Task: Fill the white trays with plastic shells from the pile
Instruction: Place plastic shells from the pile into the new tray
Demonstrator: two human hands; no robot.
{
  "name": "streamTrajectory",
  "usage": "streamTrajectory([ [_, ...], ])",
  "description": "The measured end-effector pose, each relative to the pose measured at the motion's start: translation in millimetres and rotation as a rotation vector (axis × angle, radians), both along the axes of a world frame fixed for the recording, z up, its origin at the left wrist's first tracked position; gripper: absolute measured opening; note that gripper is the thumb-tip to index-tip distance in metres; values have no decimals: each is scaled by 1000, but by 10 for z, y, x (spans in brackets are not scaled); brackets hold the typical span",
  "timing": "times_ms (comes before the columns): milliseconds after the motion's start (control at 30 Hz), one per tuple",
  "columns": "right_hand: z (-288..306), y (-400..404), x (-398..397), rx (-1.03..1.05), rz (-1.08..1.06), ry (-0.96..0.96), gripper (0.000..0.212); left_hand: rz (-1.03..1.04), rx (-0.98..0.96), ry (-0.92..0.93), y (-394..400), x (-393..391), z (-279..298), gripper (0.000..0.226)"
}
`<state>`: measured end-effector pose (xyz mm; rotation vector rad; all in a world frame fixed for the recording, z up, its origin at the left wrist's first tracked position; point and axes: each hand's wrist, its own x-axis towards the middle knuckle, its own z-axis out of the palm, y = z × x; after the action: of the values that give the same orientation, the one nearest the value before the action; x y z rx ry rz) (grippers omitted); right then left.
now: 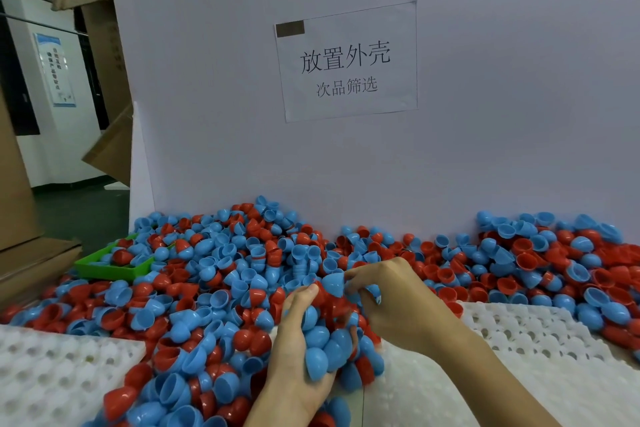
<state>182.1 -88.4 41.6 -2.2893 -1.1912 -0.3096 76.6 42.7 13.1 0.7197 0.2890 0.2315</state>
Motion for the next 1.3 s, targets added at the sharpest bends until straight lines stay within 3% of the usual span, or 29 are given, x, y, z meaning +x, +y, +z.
streamTrajectory([
  [67,12,13,-25,-11,64,11,26,-29,39,-87,-93,79,-51,58],
  [100,14,21,-46,14,89,45,24,14,-24,-56,-98,163,-57,59],
  [267,28,73,-58,101,32,208,40,38,85,-39,-70,163,-64,55],
  [633,179,-75,-29,70,89,471,25,67,86,-19,-32,149,-107,48],
  [700,179,-76,-16,93,65,523,30,56,148,-68,-44,143,-55,33],
  [733,171,-71,-11,109,27,543,31,68,216,-208,-38,92,-38,9],
  [833,150,-43,12,149,-33,583,28,91,46,-368,30,138,0,27],
  [933,169,-50,11,151,-18,639,25,69,307,-182,-41,169,-66,16],
  [1033,209,-72,-14,116,-34,686,39,25,298,-109,-57,168,-152,30],
  [1300,191,-55,-58,201,-53,790,30,54,283,-88,-28,175,-126,41],
])
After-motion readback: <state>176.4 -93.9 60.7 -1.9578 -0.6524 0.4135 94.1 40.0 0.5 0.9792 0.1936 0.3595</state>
